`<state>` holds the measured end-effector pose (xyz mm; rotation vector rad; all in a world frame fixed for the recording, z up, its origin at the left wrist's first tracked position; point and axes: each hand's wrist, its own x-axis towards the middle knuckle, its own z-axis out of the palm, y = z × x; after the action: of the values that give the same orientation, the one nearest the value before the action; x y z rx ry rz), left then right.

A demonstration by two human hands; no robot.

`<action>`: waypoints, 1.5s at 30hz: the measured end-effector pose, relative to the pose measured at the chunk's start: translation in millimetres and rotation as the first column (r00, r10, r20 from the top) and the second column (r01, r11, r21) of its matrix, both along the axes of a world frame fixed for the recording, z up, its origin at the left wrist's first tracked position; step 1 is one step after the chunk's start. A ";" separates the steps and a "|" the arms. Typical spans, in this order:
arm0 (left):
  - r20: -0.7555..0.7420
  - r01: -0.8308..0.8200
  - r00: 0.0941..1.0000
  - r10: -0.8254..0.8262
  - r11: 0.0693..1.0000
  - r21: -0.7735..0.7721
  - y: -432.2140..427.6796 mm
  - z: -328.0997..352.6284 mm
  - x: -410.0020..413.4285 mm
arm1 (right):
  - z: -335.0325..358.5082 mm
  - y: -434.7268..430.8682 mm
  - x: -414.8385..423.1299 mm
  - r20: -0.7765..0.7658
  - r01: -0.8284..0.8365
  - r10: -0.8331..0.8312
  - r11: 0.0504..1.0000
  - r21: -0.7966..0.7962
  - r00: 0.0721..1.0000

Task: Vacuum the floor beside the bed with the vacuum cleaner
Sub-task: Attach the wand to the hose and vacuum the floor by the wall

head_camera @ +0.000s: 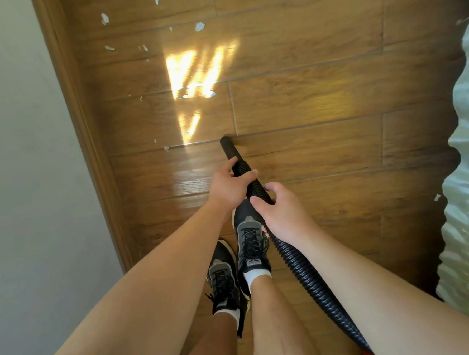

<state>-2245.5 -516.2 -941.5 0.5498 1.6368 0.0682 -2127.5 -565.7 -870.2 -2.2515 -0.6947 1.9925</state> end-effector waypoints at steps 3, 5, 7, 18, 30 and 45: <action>0.005 0.003 1.000 -0.003 1.000 0.010 4.2 2.0 1.4 | -0.5 4.1 1.7 0.000 -0.020 0.020 1.000 0.019 1.000; 0.004 -0.002 1.000 0.002 1.000 0.012 6.2 4.9 0.0 | -0.2 6.5 1.0 -0.012 -0.013 0.014 1.000 0.015 1.000; -0.003 -0.015 1.000 0.015 1.000 0.012 7.3 8.4 -4.9 | -0.2 9.1 -2.8 -0.022 -0.030 0.031 0.999 0.016 0.999; -0.060 -0.093 0.994 0.095 0.995 0.030 3.8 5.8 -56.9 | -9.8 14.6 -45.6 0.013 -0.217 0.217 0.974 0.071 0.976; -0.077 -0.098 0.992 0.097 0.995 -0.008 5.9 0.8 -109.8 | -5.4 26.5 -95.2 0.039 -0.326 0.324 0.942 0.074 0.945; -0.108 -0.088 0.990 0.089 0.996 0.012 33.4 -3.4 -153.6 | -1.9 61.7 -140.5 0.016 -0.322 0.321 0.944 0.070 0.947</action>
<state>-2399.1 -482.8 -945.0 0.4931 1.7677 0.1117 -2268.0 -504.0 -872.1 -2.2197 -1.1828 2.0520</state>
